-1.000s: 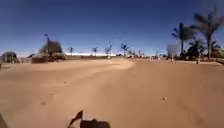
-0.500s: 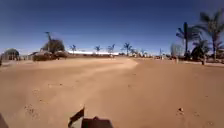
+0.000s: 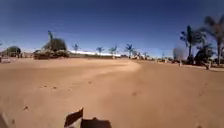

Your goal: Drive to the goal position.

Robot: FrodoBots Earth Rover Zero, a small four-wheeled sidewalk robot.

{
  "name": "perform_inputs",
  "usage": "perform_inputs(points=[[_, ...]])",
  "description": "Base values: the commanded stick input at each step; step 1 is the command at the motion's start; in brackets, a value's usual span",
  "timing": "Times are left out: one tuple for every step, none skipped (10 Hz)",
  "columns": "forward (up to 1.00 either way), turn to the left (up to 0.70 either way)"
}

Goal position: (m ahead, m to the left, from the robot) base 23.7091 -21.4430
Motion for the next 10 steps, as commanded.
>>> perform_inputs(points=[[0.7, 0.0], [0.7, 0.0], [0.7, 0.0], [0.7, 0.0], [0.7, 0.0], [0.7, 0.0], [0.7, -0.1], [0.7, -0.23], [0.7, -0.35], [0.7, -0.35]])
